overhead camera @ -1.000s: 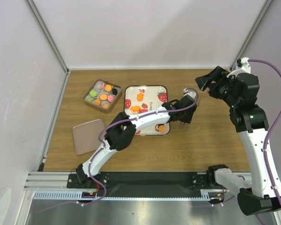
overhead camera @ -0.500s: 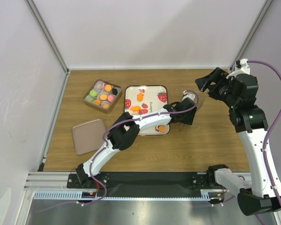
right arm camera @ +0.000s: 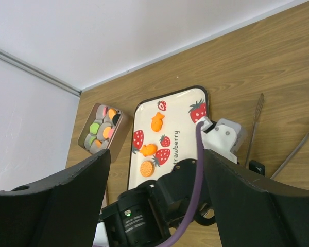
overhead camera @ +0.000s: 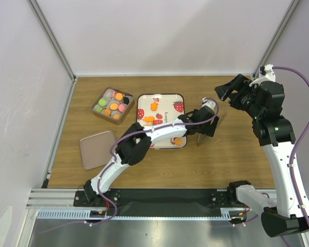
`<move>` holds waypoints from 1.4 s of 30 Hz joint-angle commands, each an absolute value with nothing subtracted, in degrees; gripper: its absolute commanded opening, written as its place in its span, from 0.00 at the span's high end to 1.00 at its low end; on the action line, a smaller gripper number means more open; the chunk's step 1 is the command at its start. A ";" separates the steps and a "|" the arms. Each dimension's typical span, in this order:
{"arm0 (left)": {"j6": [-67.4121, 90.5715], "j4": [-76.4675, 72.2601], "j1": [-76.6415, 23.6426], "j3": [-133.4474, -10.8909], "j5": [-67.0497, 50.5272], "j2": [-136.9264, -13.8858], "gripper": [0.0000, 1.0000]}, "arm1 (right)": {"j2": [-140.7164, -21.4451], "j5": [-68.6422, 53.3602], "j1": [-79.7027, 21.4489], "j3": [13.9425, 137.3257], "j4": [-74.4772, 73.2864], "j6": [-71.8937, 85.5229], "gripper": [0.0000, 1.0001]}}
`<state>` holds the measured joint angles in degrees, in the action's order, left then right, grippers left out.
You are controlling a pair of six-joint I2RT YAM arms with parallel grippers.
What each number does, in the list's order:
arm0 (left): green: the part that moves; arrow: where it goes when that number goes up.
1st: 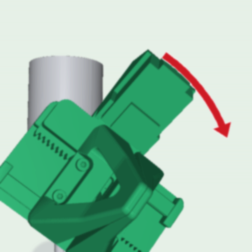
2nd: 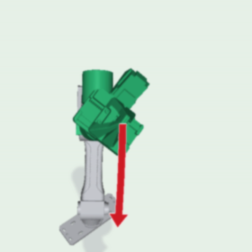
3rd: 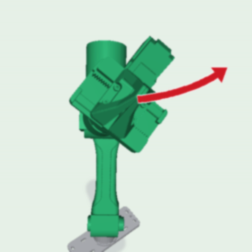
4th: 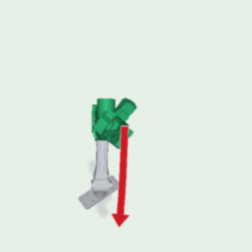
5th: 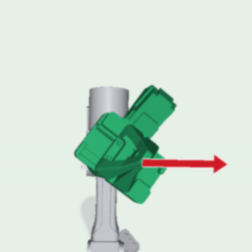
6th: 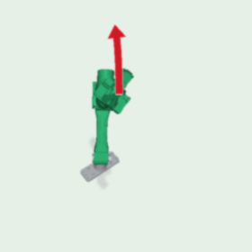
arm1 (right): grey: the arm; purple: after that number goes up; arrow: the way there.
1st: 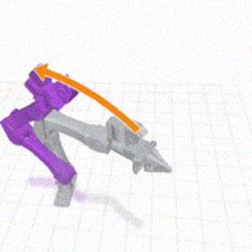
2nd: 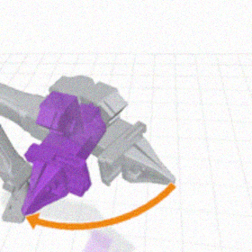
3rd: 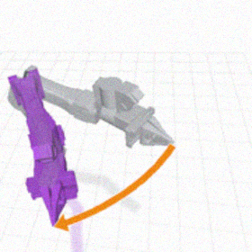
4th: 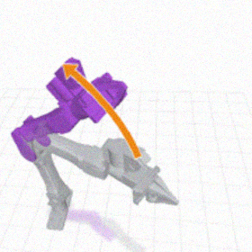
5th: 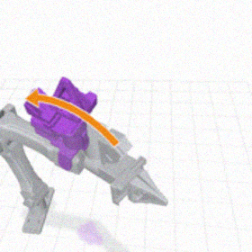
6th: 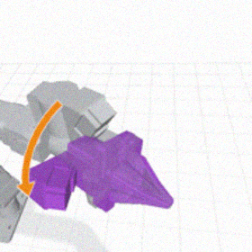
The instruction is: Pack the cookies
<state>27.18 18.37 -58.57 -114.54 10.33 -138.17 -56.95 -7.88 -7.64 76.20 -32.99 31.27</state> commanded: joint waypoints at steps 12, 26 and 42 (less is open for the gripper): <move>32.41 7.22 -48.71 -90.29 9.05 -102.42 0.20 | -53.17 -8.52 -7.29 82.36 -34.81 31.02 0.20; 35.25 29.06 -31.13 -64.61 22.67 -53.99 0.15 | -66.70 7.99 -33.82 73.30 -22.52 30.50 0.23; 32.87 47.99 -26.81 -61.00 24.79 -29.01 0.10 | -114.85 4.05 -55.45 97.88 -20.91 29.88 0.34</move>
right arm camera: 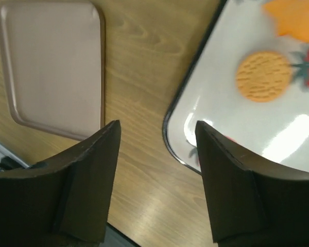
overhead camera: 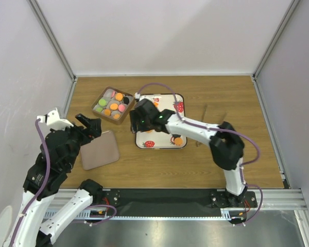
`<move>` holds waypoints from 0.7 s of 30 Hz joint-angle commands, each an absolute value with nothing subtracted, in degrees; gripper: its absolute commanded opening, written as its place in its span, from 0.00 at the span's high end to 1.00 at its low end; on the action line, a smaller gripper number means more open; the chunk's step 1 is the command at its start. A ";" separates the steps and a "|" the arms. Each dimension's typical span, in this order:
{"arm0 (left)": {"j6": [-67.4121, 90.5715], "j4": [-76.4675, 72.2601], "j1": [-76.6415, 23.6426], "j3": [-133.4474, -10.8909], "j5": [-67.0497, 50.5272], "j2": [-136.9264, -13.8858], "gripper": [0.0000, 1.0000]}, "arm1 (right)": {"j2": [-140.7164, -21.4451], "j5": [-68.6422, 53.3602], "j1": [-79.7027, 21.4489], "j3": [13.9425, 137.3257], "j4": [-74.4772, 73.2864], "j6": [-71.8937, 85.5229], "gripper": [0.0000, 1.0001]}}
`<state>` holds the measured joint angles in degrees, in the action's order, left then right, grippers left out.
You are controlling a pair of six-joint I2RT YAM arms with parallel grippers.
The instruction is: Pack the cookies
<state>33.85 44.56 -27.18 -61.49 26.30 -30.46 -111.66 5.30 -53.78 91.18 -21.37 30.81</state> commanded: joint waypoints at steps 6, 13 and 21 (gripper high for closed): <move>32.70 47.99 -26.72 -56.87 26.02 -26.72 0.10 | -128.31 2.20 -58.97 109.32 -25.22 29.97 0.39; 32.17 49.66 -26.81 -57.91 29.00 -25.40 0.08 | -135.35 2.90 -60.64 116.18 -26.54 31.11 0.43; 31.38 49.66 -26.72 -60.03 28.92 -25.49 0.07 | -142.11 6.59 -62.05 124.80 -30.23 31.11 0.48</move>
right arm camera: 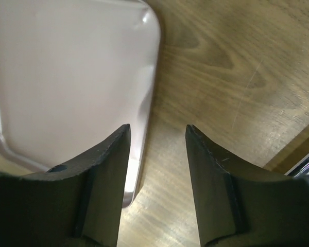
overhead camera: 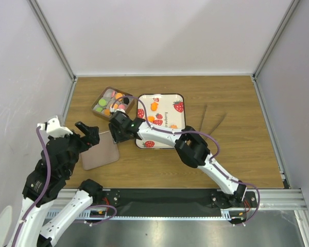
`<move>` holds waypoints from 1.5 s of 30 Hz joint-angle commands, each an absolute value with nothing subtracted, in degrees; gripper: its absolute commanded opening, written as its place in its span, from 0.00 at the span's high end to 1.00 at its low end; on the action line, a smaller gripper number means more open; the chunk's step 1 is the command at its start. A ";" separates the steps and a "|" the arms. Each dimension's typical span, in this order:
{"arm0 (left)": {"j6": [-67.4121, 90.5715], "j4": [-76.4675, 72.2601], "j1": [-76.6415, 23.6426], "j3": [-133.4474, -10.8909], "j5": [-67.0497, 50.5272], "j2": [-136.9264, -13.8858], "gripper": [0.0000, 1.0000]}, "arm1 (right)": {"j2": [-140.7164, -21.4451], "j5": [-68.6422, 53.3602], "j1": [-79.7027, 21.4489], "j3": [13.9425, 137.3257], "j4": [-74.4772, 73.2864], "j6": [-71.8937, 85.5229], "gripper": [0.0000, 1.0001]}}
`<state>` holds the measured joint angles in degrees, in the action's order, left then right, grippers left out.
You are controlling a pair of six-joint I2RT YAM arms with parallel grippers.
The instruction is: Pack the cookies
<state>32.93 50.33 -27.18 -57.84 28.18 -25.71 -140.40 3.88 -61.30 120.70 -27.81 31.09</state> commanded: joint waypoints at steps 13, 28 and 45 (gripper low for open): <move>30.76 49.75 -26.81 -59.24 29.53 -25.31 0.07 | -147.04 11.68 -64.25 130.43 -33.31 29.27 0.58; 31.03 48.43 -26.81 -59.50 28.74 -25.93 0.07 | -149.68 17.75 -66.53 134.12 -37.97 26.28 0.67; 30.41 48.69 -26.81 -61.61 28.22 -27.60 0.05 | -139.76 13.98 -63.82 128.33 -35.95 29.17 1.00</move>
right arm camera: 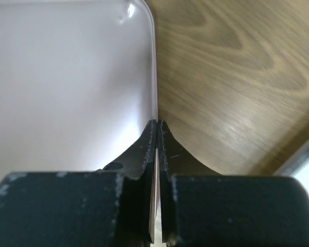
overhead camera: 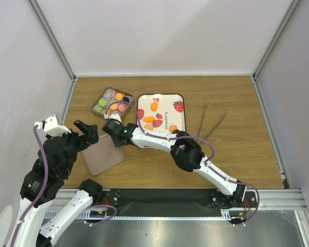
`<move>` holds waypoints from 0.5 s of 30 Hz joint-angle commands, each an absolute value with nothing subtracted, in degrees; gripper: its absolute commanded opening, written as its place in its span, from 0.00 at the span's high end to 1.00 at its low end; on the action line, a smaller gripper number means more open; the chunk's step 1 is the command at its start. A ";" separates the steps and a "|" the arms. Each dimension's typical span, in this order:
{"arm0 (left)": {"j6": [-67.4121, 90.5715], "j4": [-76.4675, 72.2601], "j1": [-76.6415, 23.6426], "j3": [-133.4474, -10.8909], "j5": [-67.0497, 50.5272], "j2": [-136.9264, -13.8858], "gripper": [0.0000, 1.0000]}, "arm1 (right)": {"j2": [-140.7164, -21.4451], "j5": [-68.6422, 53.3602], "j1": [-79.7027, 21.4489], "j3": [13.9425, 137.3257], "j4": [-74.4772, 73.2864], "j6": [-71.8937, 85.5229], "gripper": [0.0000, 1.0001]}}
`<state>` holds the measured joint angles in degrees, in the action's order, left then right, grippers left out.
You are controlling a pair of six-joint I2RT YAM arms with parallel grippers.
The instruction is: Pack the cookies
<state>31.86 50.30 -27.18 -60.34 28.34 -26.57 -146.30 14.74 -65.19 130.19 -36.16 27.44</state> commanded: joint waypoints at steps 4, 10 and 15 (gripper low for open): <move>29.97 47.81 -26.81 -61.52 26.63 -28.04 0.05 | -131.51 13.71 -62.40 121.91 -31.65 29.79 1.00; 29.27 46.50 -26.72 -61.61 23.12 -29.53 0.04 | -122.46 12.22 -58.90 114.18 -28.58 30.32 1.00; 28.04 46.76 -26.72 -62.22 22.94 -31.99 0.04 | -114.45 10.90 -54.76 106.01 -25.93 31.03 1.00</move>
<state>30.11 48.42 -27.18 -60.36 24.16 -30.04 -121.30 11.70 -57.23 108.90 -30.28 29.58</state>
